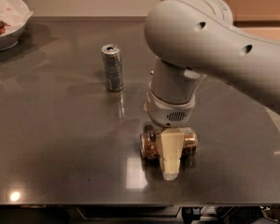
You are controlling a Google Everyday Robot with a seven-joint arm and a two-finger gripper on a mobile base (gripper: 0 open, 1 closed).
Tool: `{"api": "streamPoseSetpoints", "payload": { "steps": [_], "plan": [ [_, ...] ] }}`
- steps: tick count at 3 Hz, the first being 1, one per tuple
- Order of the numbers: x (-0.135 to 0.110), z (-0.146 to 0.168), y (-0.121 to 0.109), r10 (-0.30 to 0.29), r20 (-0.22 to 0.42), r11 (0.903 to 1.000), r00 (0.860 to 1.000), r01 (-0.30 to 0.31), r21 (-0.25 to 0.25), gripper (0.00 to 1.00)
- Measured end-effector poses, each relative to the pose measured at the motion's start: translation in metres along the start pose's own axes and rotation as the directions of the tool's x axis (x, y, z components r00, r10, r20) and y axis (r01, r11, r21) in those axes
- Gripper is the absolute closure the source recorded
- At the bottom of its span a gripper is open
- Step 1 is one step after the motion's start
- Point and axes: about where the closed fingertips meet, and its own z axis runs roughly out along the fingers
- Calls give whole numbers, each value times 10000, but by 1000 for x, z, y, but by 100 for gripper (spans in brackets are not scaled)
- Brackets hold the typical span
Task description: Knock orange can over
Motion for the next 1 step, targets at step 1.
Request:
{"api": "streamPoseSetpoints", "payload": {
  "steps": [1],
  "plan": [
    [0,0,0,7,14,10000,10000,-7,0,0]
  ]
}}
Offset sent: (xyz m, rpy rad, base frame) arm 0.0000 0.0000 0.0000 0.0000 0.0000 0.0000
